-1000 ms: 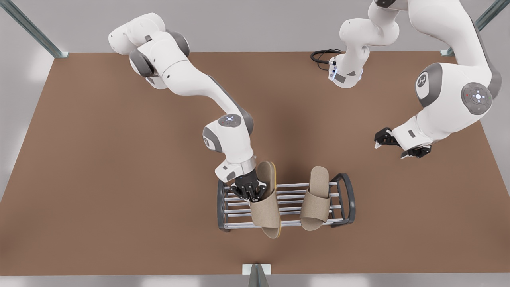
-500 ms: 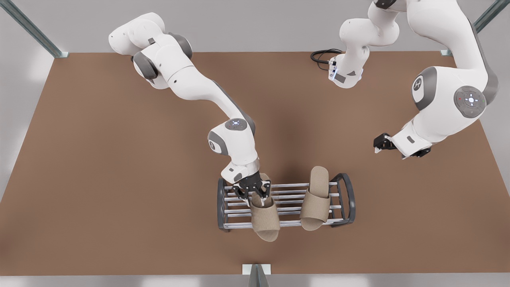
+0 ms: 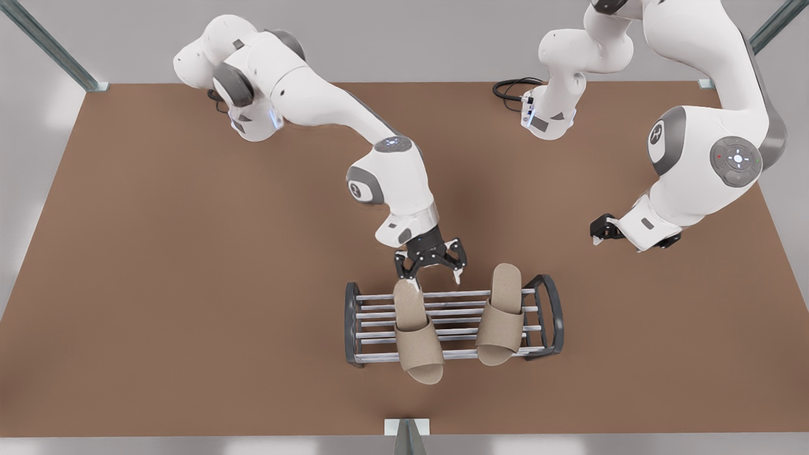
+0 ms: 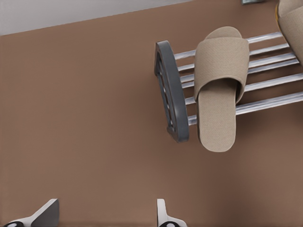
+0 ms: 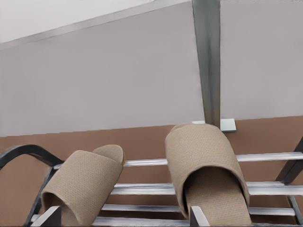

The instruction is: Place the right shoe on the shoe rack with the right arm, and place the left shoe on the shoe rack with the left arm

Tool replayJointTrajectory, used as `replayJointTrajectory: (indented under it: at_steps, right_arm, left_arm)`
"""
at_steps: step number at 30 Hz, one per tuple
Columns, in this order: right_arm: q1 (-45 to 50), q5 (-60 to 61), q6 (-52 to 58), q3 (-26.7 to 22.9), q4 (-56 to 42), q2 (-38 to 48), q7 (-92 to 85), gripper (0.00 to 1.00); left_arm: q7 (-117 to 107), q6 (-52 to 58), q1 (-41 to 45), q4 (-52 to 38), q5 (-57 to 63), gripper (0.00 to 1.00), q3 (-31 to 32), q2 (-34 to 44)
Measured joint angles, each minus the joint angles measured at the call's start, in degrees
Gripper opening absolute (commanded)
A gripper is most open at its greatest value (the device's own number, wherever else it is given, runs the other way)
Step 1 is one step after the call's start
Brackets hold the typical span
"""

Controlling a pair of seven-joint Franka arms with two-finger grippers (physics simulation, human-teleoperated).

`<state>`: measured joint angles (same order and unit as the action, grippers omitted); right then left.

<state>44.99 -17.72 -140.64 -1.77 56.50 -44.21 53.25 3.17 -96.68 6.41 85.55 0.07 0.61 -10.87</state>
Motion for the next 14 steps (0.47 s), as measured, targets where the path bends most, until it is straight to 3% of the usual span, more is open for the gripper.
replayJointTrajectory:
  at_steps: [2, 6, 9, 11, 14]
  right_arm:
    - [-1.9, 0.3, 5.2, 1.4, 2.8, 8.3, 0.1, 1.00]
    - [-25.0, 10.0, 20.9, 2.8, 3.5, 23.9, -5.6, 1.00]
    - [-38.2, 14.7, 33.4, 2.6, 4.3, 28.1, -11.3, 1.00]
    - [-40.7, 16.4, 38.5, 2.7, 9.8, 29.9, -14.9, 1.00]
    - [-39.5, 17.5, 39.4, 2.4, 26.0, 35.9, -20.3, 1.00]
  left_arm:
    - [-0.3, 0.0, 0.1, -0.2, 0.0, 1.00, 0.0, 0.0]
    - [-0.9, 0.0, 0.8, -0.2, 0.1, 1.00, 0.0, 0.0]
    - [-1.2, 0.1, 0.7, -0.2, 0.1, 1.00, 0.0, -0.4]
    - [-1.4, 0.1, 0.7, -0.2, 0.1, 1.00, 0.0, -0.7]
    - [-1.7, 0.1, 0.6, -0.2, 0.1, 1.00, 0.0, -1.1]
